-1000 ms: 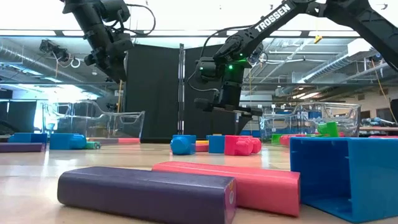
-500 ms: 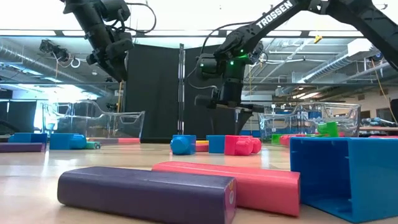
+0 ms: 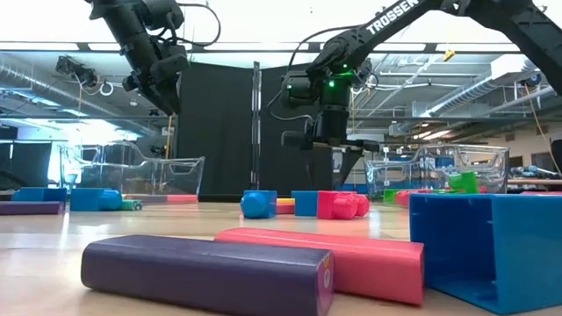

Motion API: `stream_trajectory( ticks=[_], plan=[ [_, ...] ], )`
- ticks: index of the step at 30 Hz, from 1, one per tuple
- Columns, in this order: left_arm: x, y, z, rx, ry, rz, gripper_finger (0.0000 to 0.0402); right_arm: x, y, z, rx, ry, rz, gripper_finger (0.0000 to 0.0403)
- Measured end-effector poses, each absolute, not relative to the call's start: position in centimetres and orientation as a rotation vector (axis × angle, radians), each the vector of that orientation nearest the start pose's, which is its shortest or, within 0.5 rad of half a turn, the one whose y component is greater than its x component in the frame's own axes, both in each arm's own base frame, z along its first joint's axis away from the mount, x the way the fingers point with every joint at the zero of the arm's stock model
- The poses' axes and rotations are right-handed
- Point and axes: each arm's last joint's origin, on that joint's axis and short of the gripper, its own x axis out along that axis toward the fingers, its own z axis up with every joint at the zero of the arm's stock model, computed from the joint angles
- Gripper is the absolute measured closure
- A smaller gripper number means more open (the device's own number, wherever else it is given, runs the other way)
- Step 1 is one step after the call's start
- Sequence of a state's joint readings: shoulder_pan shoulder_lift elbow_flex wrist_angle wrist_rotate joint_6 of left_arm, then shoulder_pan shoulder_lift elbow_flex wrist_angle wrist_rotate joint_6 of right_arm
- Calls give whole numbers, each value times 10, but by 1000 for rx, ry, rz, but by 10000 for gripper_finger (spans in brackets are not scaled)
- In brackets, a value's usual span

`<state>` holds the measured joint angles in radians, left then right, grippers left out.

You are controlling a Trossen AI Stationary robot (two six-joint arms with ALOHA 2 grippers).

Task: Sort blocks by size
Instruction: Put the red 1 stud game piece into the bottom transparent bin

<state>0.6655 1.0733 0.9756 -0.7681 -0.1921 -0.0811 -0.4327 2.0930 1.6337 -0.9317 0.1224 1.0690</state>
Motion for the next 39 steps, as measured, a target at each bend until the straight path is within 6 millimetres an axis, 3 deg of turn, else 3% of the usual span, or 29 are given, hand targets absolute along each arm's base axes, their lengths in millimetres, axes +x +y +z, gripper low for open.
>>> stream_trajectory(
  ticks=[15, 22, 34, 39],
  plan=[
    [159, 131, 298, -282, 835, 838, 231, 374, -182, 162, 1072, 1108, -1187, 122],
    [159, 132, 298, -282, 834, 838, 231, 375, -183, 162, 1059, 1102, -1171, 122],
    [160, 132, 299, -278, 818, 840, 231, 377, -187, 163, 829, 1161, -1030, 122],
    [160, 132, 299, -278, 818, 840, 231, 375, -188, 153, 764, 1172, -985, 125]
  ],
)
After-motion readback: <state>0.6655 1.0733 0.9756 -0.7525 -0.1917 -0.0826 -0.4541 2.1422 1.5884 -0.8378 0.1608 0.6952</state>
